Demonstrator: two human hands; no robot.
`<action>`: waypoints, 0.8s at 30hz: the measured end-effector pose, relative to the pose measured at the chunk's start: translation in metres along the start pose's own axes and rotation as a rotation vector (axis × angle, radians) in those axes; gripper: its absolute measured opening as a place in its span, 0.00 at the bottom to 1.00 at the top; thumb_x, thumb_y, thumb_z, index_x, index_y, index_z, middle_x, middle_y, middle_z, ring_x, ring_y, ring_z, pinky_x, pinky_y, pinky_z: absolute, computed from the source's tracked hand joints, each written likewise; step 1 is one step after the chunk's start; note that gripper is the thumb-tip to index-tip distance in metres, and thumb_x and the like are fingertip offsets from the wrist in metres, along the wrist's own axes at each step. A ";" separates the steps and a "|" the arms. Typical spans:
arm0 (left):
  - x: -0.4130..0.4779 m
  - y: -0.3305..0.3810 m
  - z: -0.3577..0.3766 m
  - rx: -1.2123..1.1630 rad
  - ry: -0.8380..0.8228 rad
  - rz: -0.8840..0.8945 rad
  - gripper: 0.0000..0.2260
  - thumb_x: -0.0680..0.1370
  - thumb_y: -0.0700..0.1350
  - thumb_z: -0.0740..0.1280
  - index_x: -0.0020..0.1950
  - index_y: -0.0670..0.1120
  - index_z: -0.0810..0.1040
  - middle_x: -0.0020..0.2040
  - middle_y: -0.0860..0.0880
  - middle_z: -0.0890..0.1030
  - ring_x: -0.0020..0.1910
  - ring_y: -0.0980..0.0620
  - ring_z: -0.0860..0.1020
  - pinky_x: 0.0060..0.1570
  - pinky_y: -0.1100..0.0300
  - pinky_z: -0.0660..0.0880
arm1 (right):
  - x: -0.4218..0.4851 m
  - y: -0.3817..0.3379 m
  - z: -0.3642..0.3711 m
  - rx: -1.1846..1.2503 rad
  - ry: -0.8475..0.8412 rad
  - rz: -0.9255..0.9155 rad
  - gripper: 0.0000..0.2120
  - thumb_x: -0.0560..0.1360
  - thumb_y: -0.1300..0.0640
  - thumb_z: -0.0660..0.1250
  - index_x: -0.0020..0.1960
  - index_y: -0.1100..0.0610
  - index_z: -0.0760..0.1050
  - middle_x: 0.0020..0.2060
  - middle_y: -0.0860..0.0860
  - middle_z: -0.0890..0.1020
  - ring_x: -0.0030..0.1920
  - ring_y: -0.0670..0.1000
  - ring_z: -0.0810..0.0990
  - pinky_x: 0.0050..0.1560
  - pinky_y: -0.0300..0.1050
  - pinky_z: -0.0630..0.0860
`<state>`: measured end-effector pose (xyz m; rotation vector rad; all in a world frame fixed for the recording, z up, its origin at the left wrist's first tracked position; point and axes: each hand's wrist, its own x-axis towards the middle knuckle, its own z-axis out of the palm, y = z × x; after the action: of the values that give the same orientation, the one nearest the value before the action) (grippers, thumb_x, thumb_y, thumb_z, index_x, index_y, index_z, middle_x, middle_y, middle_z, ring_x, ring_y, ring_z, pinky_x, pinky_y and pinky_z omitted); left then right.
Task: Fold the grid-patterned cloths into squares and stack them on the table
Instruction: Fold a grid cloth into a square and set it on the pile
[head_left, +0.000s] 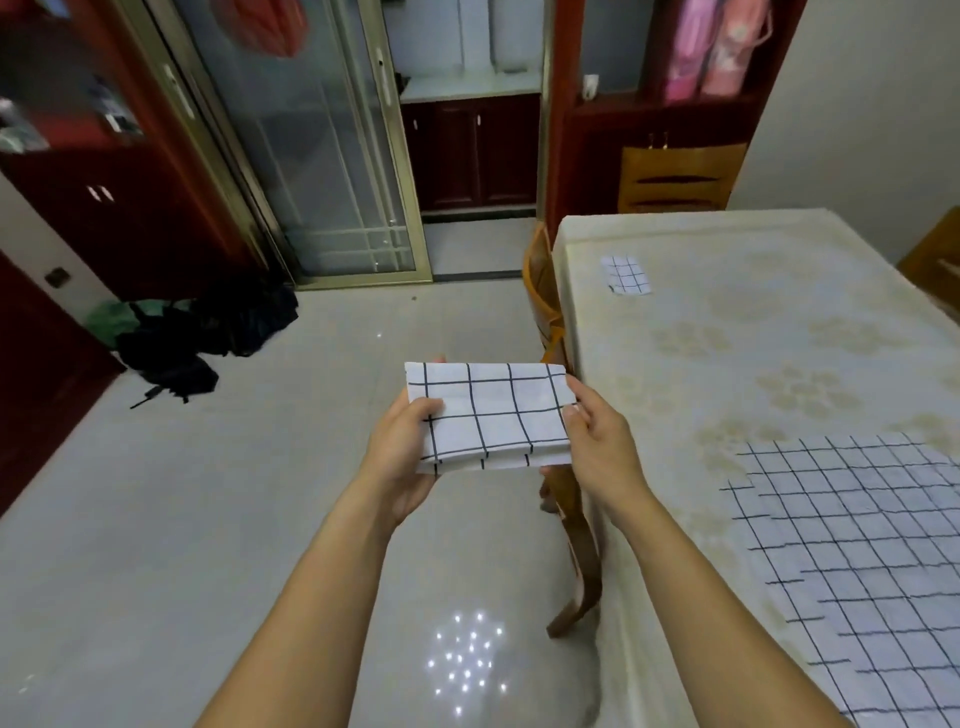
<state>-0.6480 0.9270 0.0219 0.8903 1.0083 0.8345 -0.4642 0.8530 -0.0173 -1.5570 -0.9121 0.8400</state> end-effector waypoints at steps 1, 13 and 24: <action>0.017 0.005 0.002 -0.003 -0.009 -0.002 0.23 0.80 0.37 0.56 0.71 0.55 0.75 0.63 0.48 0.82 0.52 0.49 0.81 0.42 0.58 0.78 | 0.015 -0.001 0.002 -0.011 0.014 0.001 0.20 0.84 0.61 0.53 0.75 0.53 0.66 0.58 0.46 0.76 0.49 0.32 0.79 0.33 0.24 0.72; 0.263 0.075 -0.015 -0.012 -0.175 -0.018 0.21 0.82 0.36 0.56 0.71 0.52 0.74 0.61 0.49 0.82 0.54 0.50 0.82 0.41 0.59 0.79 | 0.227 -0.006 0.071 -0.140 0.217 -0.015 0.20 0.83 0.60 0.56 0.73 0.51 0.70 0.59 0.42 0.79 0.60 0.41 0.78 0.56 0.29 0.75; 0.464 0.140 0.031 0.102 -0.377 -0.094 0.14 0.83 0.39 0.57 0.63 0.52 0.77 0.57 0.47 0.85 0.55 0.47 0.83 0.51 0.52 0.80 | 0.392 -0.022 0.084 -0.043 0.485 0.066 0.20 0.83 0.63 0.56 0.73 0.53 0.69 0.62 0.47 0.78 0.56 0.39 0.78 0.46 0.21 0.72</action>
<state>-0.4989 1.3889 -0.0002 1.0341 0.7588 0.5136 -0.3631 1.2419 -0.0264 -1.7325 -0.5304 0.4536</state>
